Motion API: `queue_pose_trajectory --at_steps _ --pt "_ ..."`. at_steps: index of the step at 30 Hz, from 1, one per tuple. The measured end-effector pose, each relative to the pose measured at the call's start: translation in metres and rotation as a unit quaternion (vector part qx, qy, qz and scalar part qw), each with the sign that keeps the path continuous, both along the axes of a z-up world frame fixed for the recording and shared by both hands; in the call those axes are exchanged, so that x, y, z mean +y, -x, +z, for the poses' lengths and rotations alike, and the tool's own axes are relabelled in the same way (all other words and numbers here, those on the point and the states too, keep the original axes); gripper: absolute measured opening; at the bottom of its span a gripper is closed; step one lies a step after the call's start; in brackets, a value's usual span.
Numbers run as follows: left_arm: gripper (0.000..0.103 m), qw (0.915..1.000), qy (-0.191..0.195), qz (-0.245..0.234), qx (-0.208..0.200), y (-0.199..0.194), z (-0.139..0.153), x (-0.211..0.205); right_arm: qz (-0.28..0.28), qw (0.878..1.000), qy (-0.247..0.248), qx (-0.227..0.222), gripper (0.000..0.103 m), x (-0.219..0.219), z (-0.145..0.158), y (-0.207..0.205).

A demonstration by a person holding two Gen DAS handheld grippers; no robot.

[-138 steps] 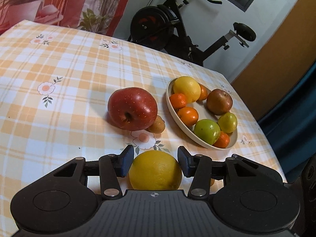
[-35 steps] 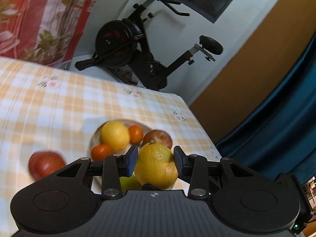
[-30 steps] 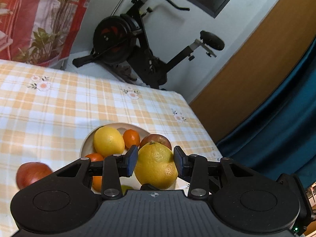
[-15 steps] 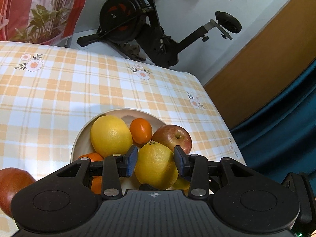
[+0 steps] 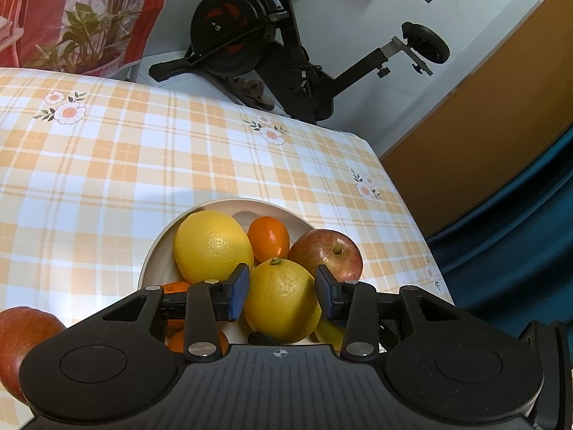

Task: Organize fruits
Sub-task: 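Lower the grapefruit onto the plate with the left gripper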

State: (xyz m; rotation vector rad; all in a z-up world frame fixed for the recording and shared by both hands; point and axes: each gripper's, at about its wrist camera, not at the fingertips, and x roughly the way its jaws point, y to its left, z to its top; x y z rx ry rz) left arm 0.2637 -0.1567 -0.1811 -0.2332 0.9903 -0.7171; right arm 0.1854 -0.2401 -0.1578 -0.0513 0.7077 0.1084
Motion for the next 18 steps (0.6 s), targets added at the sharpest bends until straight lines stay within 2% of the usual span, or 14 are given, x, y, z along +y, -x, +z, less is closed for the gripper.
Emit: queue_pose_trajectory --at_steps 18 --pt "0.042 0.9993 0.003 0.017 -0.032 0.012 0.018 0.018 -0.007 1.0 0.025 0.002 0.052 0.008 0.006 0.001"
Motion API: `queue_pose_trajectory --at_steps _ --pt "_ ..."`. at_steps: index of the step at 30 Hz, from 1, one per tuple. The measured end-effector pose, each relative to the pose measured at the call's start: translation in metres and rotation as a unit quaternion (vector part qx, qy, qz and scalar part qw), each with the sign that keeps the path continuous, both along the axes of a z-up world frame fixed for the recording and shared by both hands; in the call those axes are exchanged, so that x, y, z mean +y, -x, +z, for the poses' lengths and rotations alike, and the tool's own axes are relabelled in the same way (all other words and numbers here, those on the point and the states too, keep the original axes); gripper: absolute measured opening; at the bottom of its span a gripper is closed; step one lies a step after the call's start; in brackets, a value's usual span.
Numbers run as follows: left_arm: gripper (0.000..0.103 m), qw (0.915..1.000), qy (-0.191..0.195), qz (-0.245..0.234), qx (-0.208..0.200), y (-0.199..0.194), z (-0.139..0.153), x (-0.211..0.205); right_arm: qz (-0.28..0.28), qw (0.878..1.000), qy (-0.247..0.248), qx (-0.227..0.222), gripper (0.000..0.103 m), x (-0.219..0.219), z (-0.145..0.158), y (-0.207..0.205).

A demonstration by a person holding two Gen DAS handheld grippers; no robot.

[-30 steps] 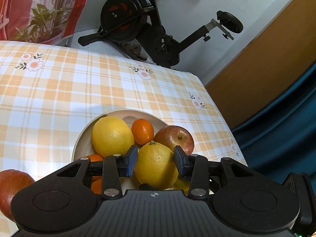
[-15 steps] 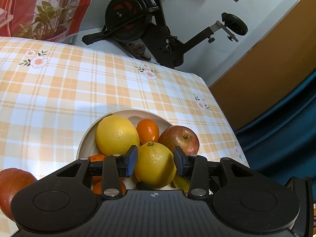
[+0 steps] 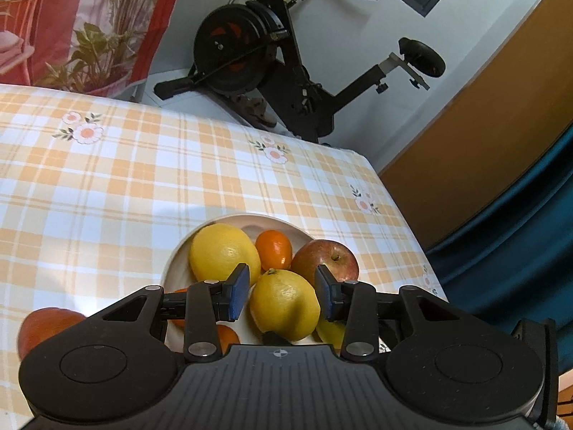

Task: Organize fruits
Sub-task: 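Lower the grapefruit onto the plate with the left gripper, then open the left gripper and withdraw it from the plate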

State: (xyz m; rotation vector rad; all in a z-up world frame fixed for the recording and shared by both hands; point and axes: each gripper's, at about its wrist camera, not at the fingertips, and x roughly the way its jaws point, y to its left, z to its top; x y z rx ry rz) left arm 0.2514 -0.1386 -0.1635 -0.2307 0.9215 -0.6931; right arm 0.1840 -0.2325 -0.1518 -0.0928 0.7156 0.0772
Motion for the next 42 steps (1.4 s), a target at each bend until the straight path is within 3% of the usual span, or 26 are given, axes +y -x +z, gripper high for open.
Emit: queue_pose_trajectory --at_steps 9,17,28,34,42 --pt "0.042 0.9981 -0.01 0.035 -0.051 0.02 0.021 0.036 -0.002 0.998 -0.039 -0.054 0.053 -0.005 0.019 0.029" --pt "0.042 0.9881 -0.065 0.09 -0.107 0.049 0.029 0.067 0.026 0.989 -0.079 -0.12 0.055 0.004 0.02 0.075" --pt "0.042 0.9714 -0.11 0.146 -0.152 0.095 0.022 0.098 0.072 0.99 -0.08 -0.087 0.055 0.029 -0.004 0.103" --pt "0.043 0.964 -0.13 0.169 -0.159 0.113 0.012 0.105 0.102 0.99 -0.071 -0.073 0.055 0.039 -0.009 0.105" --pt "0.043 0.9607 -0.15 0.181 -0.148 0.124 0.0 0.113 0.154 0.987 -0.041 -0.031 0.048 0.059 -0.02 0.103"
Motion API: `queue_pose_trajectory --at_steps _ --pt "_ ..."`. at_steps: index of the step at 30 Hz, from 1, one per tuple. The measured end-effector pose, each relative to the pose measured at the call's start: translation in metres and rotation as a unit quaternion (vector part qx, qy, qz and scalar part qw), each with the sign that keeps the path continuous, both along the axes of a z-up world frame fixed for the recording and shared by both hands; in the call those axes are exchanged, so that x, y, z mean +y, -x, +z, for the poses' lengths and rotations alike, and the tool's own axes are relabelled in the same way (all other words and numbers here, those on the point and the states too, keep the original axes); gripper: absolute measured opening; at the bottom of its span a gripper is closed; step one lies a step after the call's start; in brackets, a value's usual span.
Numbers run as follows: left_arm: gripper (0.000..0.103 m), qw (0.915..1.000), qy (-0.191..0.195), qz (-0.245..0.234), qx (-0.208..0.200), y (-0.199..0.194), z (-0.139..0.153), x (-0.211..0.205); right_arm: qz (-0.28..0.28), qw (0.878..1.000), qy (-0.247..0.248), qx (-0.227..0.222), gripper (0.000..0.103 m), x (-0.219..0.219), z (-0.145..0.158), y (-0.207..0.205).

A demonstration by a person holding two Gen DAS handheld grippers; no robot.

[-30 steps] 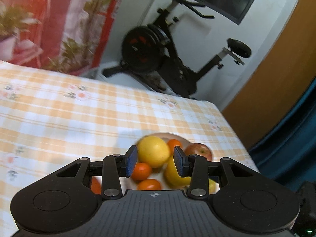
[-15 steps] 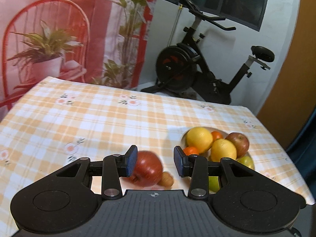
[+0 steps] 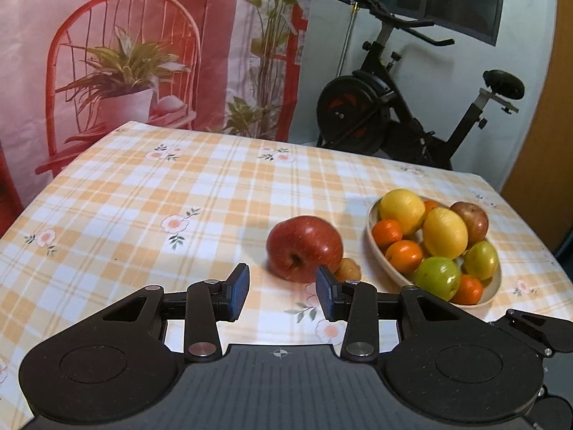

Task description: Organize fruits

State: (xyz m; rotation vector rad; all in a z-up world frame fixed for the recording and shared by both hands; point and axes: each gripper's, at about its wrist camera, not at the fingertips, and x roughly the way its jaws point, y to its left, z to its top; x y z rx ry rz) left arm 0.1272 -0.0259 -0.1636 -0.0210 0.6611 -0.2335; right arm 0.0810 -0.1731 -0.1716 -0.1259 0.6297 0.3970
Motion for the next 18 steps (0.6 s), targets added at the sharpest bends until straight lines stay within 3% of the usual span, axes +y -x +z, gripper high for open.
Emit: queue_pose_trajectory --at_steps 6,10,18 --pt "0.043 1.0 -0.004 -0.002 0.003 0.004 -0.005 -0.002 0.009 1.0 0.01 0.018 0.044 0.003 -0.004 -0.002" --pt "0.043 0.9999 -0.01 -0.009 0.009 0.006 -0.01 -0.005 0.008 1.0 0.001 0.027 0.035 -0.002 -0.005 -0.002" --pt "0.043 0.9997 -0.015 -0.01 0.016 0.005 -0.014 -0.006 0.003 0.999 -0.019 0.034 0.034 -0.013 -0.001 -0.005"
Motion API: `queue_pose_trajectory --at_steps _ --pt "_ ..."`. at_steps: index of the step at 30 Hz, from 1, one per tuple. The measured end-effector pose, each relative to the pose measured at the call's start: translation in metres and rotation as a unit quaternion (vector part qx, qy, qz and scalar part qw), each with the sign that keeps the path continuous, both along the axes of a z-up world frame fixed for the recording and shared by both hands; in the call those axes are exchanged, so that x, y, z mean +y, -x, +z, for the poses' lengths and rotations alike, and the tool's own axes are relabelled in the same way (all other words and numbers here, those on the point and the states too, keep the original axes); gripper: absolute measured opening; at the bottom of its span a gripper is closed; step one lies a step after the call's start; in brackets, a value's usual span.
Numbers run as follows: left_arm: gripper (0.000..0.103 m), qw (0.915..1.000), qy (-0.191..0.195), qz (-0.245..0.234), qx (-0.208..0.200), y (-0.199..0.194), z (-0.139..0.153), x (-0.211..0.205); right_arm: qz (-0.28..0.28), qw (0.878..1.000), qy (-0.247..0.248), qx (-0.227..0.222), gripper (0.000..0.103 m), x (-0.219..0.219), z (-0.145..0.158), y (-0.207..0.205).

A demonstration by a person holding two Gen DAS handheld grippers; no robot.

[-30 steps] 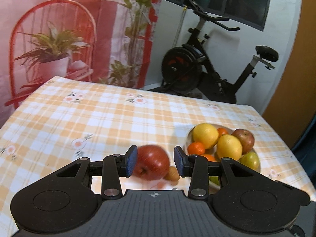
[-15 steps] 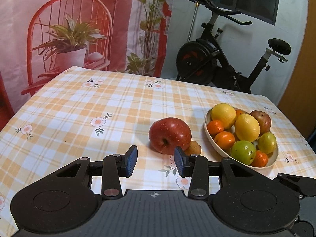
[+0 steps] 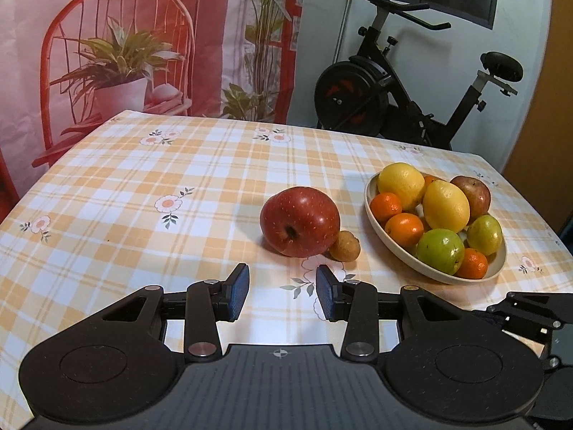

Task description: Organize fruits

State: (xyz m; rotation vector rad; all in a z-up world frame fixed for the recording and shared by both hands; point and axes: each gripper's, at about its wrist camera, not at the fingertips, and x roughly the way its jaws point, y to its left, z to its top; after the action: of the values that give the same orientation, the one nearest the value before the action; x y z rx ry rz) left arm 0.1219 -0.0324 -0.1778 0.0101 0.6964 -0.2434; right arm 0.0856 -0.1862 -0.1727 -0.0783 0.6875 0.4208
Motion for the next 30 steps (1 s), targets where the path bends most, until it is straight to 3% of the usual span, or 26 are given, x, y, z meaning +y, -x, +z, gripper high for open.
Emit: queue_pose_trajectory --at_steps 7,11,18,25,30 --pt "0.043 1.0 0.0 -0.001 0.006 -0.001 -0.002 -0.001 0.0 1.0 -0.019 0.004 0.033 -0.008 0.003 0.0" --pt "0.043 0.9999 0.001 -0.011 0.009 -0.002 -0.004 -0.004 0.006 1.0 -0.015 0.006 0.024 -0.006 0.001 0.0" --pt "0.043 0.9993 0.01 -0.026 0.024 -0.004 -0.008 -0.009 0.009 1.0 -0.022 0.002 0.024 -0.008 0.002 0.0" --pt "0.042 0.9969 0.061 -0.025 0.043 -0.019 -0.006 -0.018 -0.033 0.997 -0.06 -0.031 0.024 -0.028 0.009 -0.002" --pt "0.042 0.9958 0.062 -0.024 0.063 -0.031 -0.011 -0.035 -0.061 0.993 -0.087 -0.055 0.024 -0.044 0.013 0.0"
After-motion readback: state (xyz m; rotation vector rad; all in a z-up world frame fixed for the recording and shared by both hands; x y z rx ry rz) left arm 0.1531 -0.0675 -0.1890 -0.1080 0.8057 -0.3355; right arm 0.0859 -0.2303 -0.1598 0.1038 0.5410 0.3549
